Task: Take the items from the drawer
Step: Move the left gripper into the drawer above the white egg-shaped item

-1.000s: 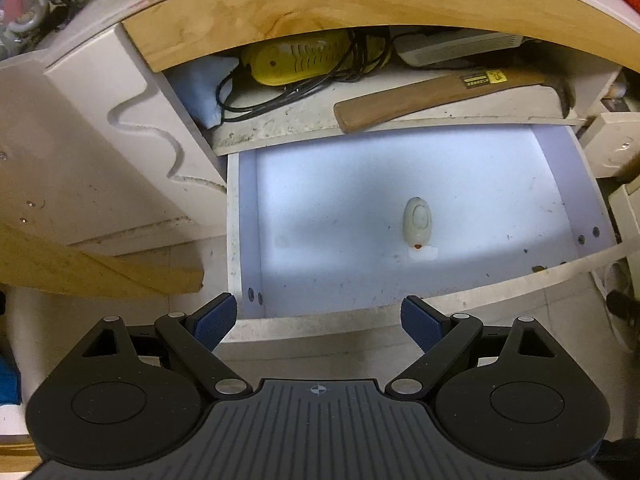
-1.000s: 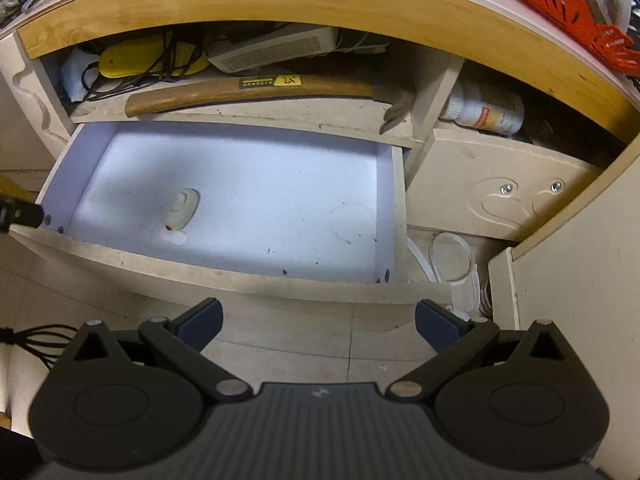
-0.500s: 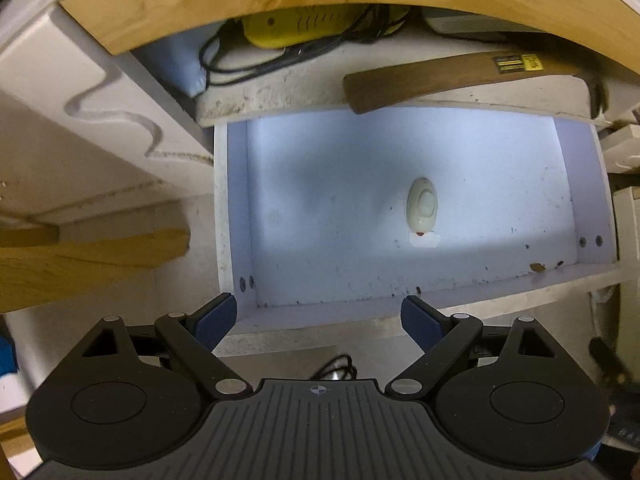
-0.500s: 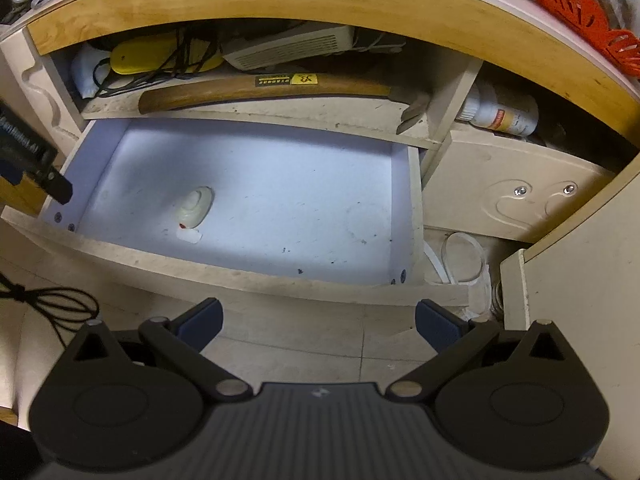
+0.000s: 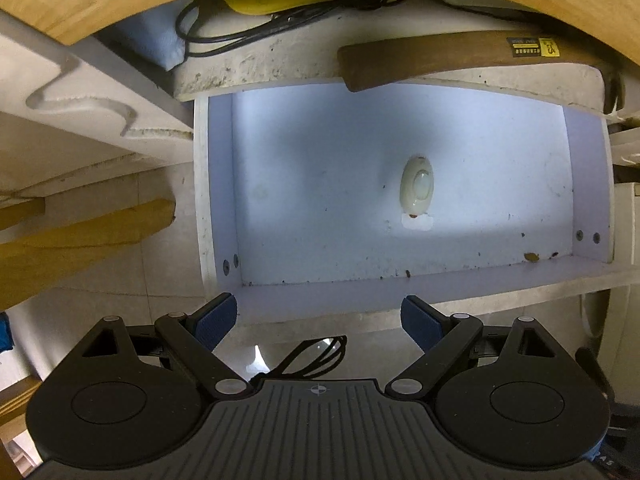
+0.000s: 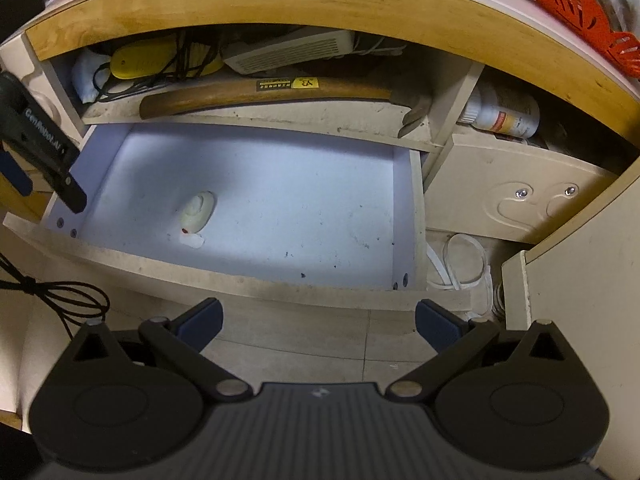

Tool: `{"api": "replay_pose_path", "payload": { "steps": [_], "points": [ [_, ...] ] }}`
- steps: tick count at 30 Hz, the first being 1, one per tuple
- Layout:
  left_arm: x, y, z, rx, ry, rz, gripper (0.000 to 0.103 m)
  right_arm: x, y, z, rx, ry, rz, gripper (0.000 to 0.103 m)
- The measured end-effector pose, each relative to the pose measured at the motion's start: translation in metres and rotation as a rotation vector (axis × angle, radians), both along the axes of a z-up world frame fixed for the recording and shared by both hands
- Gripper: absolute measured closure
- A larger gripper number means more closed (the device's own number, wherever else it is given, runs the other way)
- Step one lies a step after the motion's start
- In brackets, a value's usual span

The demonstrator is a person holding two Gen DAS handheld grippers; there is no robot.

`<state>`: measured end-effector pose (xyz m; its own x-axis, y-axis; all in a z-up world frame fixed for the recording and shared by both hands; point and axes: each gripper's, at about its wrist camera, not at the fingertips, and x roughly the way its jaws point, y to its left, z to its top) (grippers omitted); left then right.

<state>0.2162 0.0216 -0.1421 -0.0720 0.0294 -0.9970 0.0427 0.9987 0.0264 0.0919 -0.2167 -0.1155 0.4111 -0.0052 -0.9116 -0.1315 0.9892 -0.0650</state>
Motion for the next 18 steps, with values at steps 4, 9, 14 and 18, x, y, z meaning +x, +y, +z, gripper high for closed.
{"api": "replay_pose_path", "payload": {
  "steps": [4,9,14,18],
  "points": [
    [0.007,0.001,0.001,-0.003,-0.007,0.01,0.012,-0.002,0.002,-0.001,0.0,0.006,0.01,0.0],
    [0.019,0.002,0.001,0.002,-0.022,0.018,0.012,-0.003,0.0,-0.001,0.003,0.011,0.013,0.0],
    [0.034,0.003,0.002,-0.01,-0.034,0.03,0.012,-0.003,-0.001,-0.002,0.009,0.019,0.007,0.0],
    [0.044,0.006,0.002,-0.013,-0.035,0.048,0.012,-0.002,-0.002,-0.004,0.013,0.027,0.008,0.0]
  ]
}}
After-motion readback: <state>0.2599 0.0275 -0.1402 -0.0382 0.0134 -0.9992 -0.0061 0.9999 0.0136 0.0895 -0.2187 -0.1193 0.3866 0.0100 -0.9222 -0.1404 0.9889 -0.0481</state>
